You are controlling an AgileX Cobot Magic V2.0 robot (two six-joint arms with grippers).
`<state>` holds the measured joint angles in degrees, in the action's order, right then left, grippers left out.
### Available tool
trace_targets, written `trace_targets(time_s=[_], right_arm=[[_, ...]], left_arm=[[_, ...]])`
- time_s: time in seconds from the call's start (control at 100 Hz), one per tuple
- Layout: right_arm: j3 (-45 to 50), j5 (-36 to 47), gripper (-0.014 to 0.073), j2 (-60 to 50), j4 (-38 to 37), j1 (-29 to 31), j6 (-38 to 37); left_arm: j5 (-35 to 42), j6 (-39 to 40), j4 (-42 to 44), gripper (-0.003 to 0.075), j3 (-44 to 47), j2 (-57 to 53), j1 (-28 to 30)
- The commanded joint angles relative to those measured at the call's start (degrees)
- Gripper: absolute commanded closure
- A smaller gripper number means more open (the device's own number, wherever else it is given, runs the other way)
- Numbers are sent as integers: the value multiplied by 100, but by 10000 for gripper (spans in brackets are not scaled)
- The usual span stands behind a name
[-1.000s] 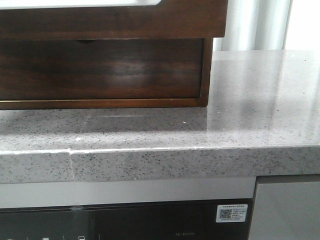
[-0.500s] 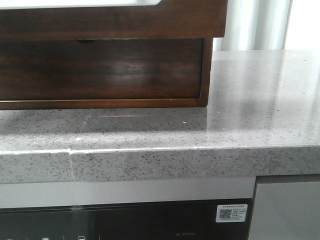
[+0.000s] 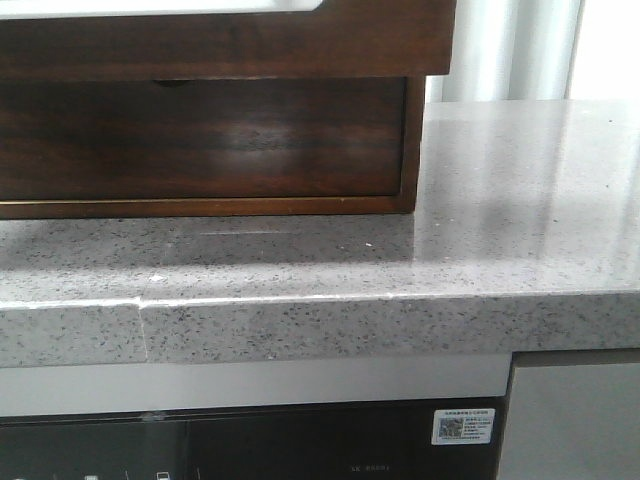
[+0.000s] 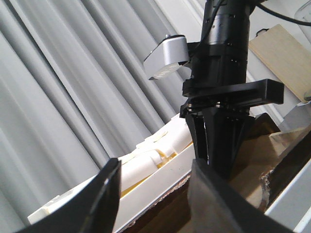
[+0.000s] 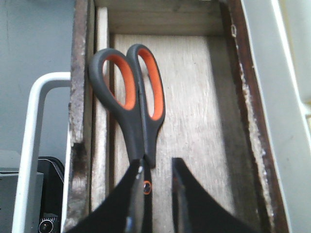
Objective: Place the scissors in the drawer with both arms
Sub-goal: 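Lower the scissors into the drawer and open the right gripper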
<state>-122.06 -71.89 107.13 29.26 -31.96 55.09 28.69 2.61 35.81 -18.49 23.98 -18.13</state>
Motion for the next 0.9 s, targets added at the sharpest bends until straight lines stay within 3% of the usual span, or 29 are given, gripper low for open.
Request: trace_targets(time_s=[0.0, 0.3, 0.63, 0.89], right_arm=[[-103, 175, 704, -460, 102, 80, -76], [-103, 331, 709, -1213, 102, 198, -548], [-103, 206, 708, -2132, 27, 198, -928], [-92, 309, 708, -3013, -211, 198, -1266]], left_arm=[[295, 72, -200, 446, -156, 21, -45], [295, 72, -232, 460, -156, 21, -45], [244, 72, -578, 715, -156, -289, -45], [-918, 826, -759, 717, -156, -832, -45]])
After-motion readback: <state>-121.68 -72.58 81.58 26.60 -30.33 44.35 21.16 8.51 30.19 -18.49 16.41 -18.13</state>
